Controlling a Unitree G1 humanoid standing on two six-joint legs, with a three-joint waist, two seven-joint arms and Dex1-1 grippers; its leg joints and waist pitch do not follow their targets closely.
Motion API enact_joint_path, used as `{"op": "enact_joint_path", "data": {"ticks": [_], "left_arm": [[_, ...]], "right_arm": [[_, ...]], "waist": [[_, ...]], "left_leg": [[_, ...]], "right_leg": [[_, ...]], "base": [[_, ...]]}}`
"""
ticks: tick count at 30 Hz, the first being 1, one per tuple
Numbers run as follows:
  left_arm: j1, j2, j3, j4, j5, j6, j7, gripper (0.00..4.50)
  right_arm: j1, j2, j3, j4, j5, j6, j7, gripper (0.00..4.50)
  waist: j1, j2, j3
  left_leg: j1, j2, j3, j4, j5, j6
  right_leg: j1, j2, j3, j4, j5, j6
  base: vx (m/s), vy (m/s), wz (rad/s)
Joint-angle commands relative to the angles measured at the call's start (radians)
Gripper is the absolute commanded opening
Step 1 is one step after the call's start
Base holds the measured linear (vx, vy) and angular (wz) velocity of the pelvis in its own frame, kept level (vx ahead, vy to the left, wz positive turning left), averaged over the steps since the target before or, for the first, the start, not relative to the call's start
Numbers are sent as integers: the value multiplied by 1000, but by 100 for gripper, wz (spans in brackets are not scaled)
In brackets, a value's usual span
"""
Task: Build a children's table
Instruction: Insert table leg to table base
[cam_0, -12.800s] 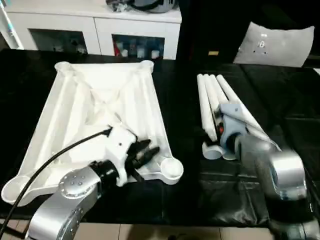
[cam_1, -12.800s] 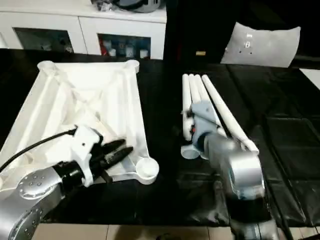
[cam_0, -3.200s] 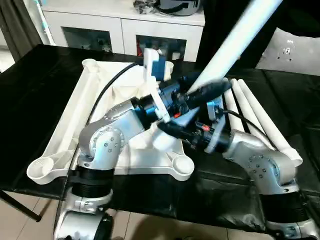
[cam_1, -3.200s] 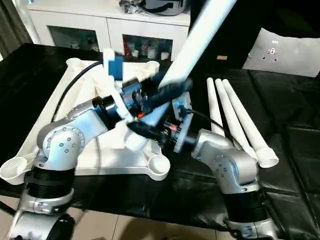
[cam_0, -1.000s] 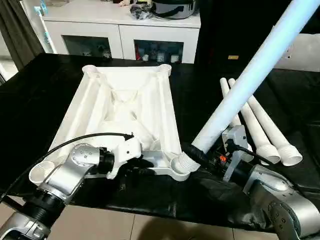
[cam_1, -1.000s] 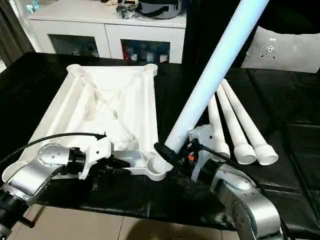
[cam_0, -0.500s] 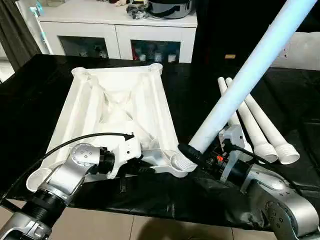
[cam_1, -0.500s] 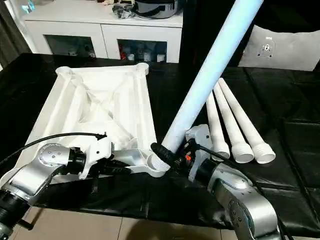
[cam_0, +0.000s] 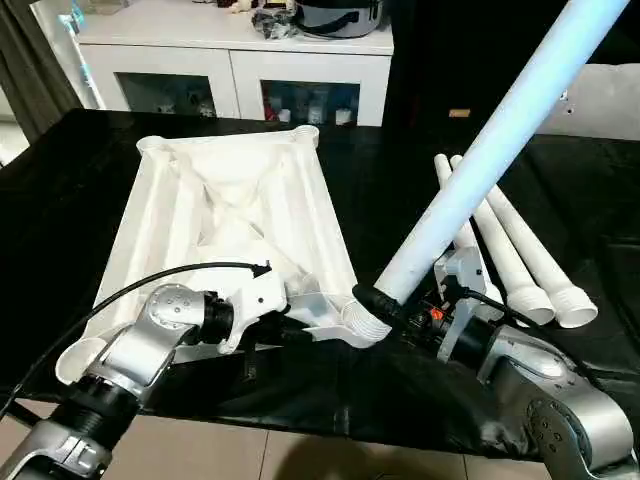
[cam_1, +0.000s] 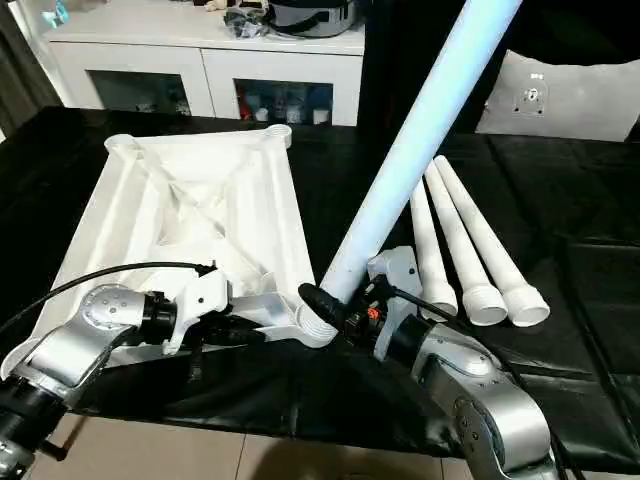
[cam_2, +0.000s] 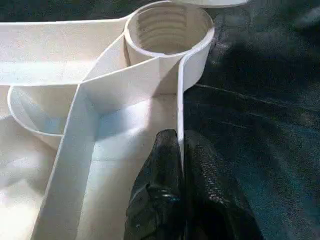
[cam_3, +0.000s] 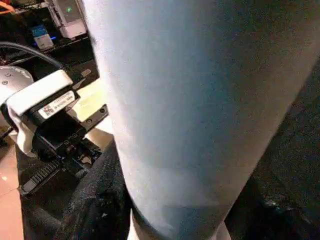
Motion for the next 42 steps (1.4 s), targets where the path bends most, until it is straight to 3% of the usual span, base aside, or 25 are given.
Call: {"op": "enact_joint_path", "data": {"ticks": [1,8,12,14,15,19,22,23,28,36,42], "left_arm": [[-7,-9,17,25,10,-9,29,0],[-26,-19,-2,54,49,-9,43,0],[-23,-26,-8,67,66,-61,38,0],[-24,-29,-8,70,67,-65,37,0],[-26,-32,-10,73,69,-72,33,0],[-28,-39,-14,77,74,-78,31,0],[-31,-47,-13,93,86,-95,36,0],[-31,-47,-13,94,88,-102,36,0],[-26,-39,-23,77,77,-137,-26,0],[-41,-35,-31,98,90,-159,-48,0],[-60,-38,-26,131,101,-187,-56,0]], "right_arm": [[-17,0,-4,0,-3,-8,-7,193],[-75,-10,34,34,-39,-23,14,193],[-140,-14,63,112,-101,-57,4,193],[-147,-22,75,124,-112,-62,15,193],[-165,-32,96,150,-129,-67,32,193],[-200,-42,130,197,-151,-58,47,193],[-227,-62,164,246,-174,-32,77,193],[-231,-65,169,257,-179,-29,82,193],[-259,-67,178,321,-201,-41,92,193],[-276,-81,185,346,-195,-10,120,193],[-258,-93,165,331,-182,2,133,193]], "waist": [[2,-7,-55],[1,-8,-55],[-2,-13,-55],[0,-11,-56],[-1,-17,-57],[1,-14,-57],[-1,-25,-55],[3,-21,-54],[3,-24,-55],[5,-21,-61],[14,-18,-59]], "left_leg": [[-3,31,-12,-80,-236,4],[-3,32,-11,-80,-233,2],[-5,31,-11,-79,-231,2],[-3,34,-10,-80,-219,3],[-7,35,-10,-82,-213,6],[-7,36,-9,-81,-208,7],[-8,35,-8,-80,-211,10],[-1,35,-7,-78,-218,10],[-3,36,-10,-82,-234,4],[-4,40,-7,-83,-202,2],[2,40,-7,-84,-230,-4]], "right_leg": [[31,-88,40,-109,-579,-67],[31,-88,40,-106,-562,-77],[32,-90,40,-108,-576,-78],[33,-90,43,-105,-554,-79],[36,-89,42,-100,-521,-89],[37,-90,42,-98,-506,-104],[37,-90,40,-98,-521,-101],[32,-91,42,-103,-548,-93],[32,-93,40,-105,-580,-72],[41,-90,44,-88,-412,-135],[38,-92,45,-98,-489,-114]], "base": [[0,0,0],[0,0,0],[0,0,0],[0,0,0],[0,0,0],[0,0,0],[0,0,0],[0,0,0],[0,0,0],[0,0,0],[0,0,0]]}}
